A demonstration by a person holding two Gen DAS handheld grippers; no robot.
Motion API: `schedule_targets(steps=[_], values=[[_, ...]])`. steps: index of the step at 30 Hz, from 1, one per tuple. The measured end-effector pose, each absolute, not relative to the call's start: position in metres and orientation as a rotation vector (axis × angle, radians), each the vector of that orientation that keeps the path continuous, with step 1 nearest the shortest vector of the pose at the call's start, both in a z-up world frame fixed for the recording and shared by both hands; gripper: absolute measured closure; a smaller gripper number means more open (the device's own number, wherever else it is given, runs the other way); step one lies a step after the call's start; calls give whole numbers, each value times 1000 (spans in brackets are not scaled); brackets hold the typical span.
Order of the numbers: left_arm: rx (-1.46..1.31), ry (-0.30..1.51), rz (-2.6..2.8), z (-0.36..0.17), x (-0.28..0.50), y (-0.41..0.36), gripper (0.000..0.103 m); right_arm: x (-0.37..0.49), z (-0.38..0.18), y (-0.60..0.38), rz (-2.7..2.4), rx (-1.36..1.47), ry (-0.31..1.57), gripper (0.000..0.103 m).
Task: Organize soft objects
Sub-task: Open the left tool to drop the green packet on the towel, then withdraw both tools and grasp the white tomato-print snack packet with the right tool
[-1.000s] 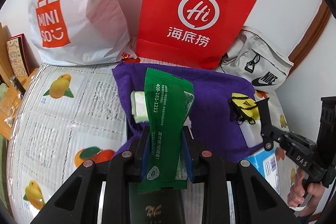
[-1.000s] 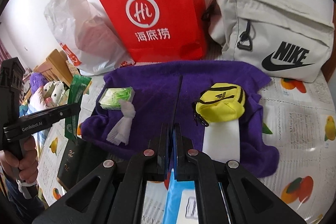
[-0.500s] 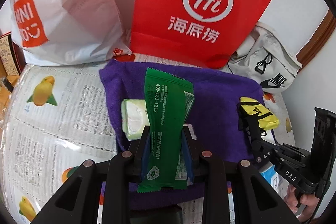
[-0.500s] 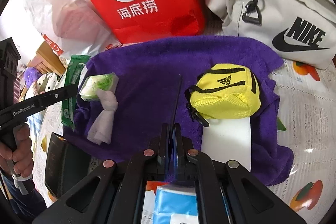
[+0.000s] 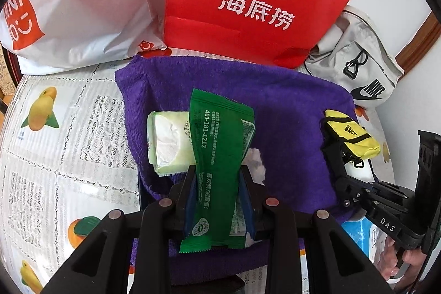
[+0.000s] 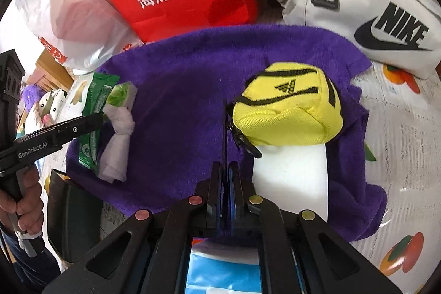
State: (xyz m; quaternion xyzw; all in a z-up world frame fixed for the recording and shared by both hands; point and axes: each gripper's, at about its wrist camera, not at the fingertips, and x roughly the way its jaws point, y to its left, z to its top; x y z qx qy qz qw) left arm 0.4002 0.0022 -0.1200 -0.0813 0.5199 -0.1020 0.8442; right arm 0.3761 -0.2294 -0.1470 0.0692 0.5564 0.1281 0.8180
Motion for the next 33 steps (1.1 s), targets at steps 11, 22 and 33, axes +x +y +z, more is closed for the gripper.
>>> schedule_targets(steps=[11,22,33], values=[[-147,1064,-206,-106,394,7,45,369,-138,-225,267,118,1166,74],[-136,998,-179,-68,350,19,45,317,-86,-224,278,107,998,54],[-119,917,-200,-36,260,23,45,224,-58,-223,292,127,935,54]])
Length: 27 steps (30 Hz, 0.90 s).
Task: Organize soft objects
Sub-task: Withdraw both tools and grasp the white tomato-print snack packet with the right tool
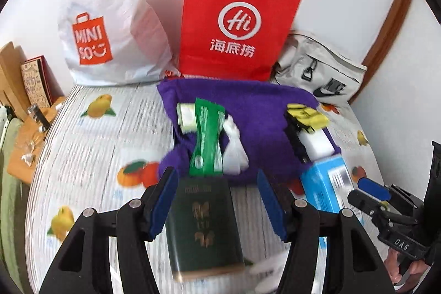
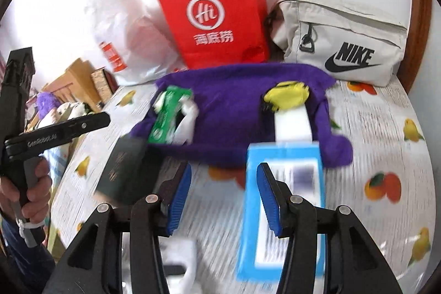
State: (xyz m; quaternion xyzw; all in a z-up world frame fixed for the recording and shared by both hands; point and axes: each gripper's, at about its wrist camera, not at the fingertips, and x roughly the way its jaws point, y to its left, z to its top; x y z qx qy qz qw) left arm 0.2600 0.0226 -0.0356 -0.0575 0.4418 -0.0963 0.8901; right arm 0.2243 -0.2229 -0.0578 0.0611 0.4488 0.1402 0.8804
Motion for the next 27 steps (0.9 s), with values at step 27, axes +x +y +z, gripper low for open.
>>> schedule_targets(steps=[27], values=[[-119,999,-227,-99,136,21,45,68,-133,-179,469,38,1041,47]])
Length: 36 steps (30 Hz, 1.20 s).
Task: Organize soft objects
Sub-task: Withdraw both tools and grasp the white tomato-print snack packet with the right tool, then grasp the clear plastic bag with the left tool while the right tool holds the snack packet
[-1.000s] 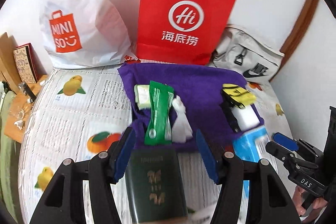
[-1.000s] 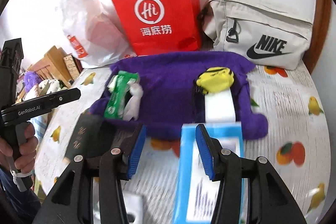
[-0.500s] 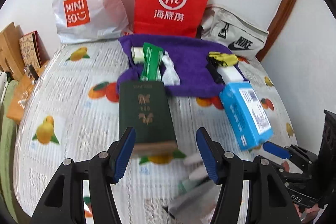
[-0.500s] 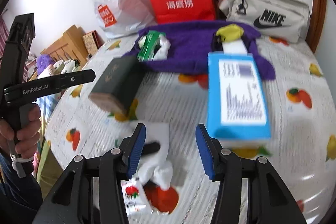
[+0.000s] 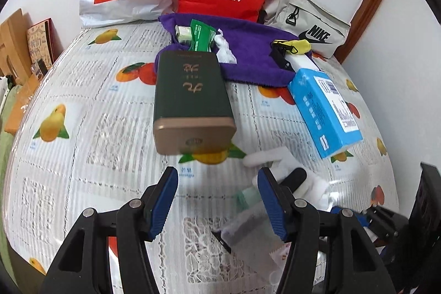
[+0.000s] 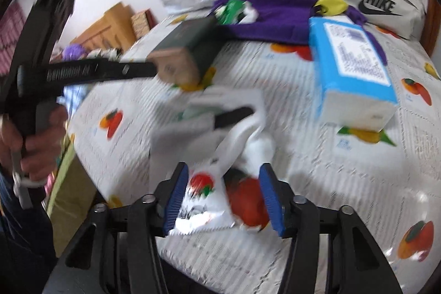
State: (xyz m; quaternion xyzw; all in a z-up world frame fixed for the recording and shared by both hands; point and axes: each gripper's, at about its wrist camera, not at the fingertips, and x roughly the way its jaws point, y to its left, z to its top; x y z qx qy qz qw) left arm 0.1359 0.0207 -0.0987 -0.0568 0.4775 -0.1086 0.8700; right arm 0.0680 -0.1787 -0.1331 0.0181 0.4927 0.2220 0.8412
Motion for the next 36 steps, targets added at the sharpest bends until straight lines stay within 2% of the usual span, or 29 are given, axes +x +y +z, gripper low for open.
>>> schedule_targets(steps=[9,16,17,19,20,36], values=[[-150,1022,-216,-112,125,33,45,47,-155,-150,482,-65,1041,39],[-167,1032,-218,-119,125,37,45,45,-161,-135,444,-158,1007,39],[-167,1034,-217,-121,125,38,45,45,-162,-133,441,-163,1001,39],[-170,1040,-217,-123,125,38,45,46,-160,-134,458,-147,996,54],[-170,1041,-218,-124,124,39,45,46,-159,-135,461,-137,997,55],[-174,1061,-303,-134,114,22,45,44,-130,-174,459,15,902,56]])
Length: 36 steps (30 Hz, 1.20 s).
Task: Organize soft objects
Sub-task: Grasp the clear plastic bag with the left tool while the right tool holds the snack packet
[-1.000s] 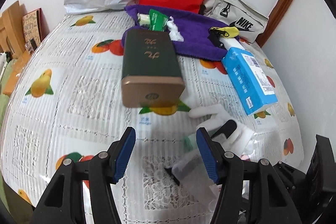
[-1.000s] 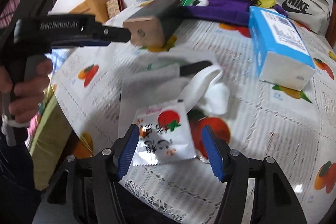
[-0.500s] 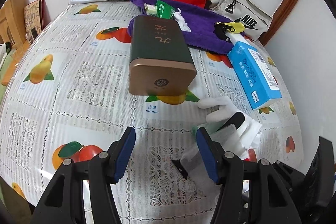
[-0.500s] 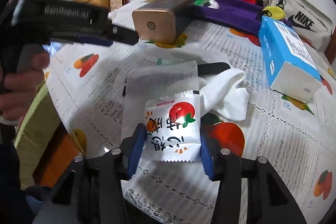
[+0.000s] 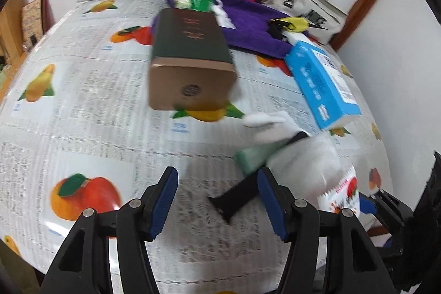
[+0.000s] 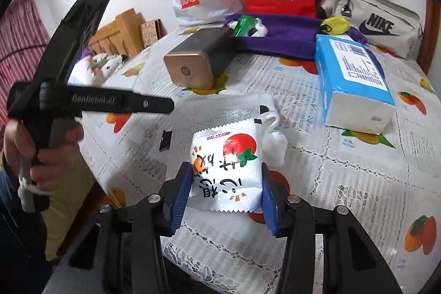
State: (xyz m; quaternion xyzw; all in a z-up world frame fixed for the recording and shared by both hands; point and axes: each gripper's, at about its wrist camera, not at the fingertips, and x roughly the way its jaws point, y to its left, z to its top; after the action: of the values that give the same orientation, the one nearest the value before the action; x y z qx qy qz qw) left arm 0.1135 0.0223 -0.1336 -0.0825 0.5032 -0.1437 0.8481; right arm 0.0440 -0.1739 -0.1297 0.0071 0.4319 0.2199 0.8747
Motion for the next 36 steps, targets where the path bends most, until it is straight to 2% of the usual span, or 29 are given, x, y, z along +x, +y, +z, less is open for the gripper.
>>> schedule_targets(steps=[11,21,26,28,31,36], values=[[-137,1046,-448,-139,105,-11,47,45,-134,-174,467,29,903,56],[-74,1031,-452,-149,111,-35,47,43,-136,-226,332,65,909,56],[-52,1008,-424,-151,113,-37,69,47,-142,-251,275,125,910,56],[-84,1001,-440,-149,116,-32,90,49,-143,-256,267,140,908,56],[-96,993,-448,-146,116,-29,95,49,-144,-259,267,152,906,56],[-129,972,-427,-132,115,-15,96,51,-145,-258,276,151,902,56]])
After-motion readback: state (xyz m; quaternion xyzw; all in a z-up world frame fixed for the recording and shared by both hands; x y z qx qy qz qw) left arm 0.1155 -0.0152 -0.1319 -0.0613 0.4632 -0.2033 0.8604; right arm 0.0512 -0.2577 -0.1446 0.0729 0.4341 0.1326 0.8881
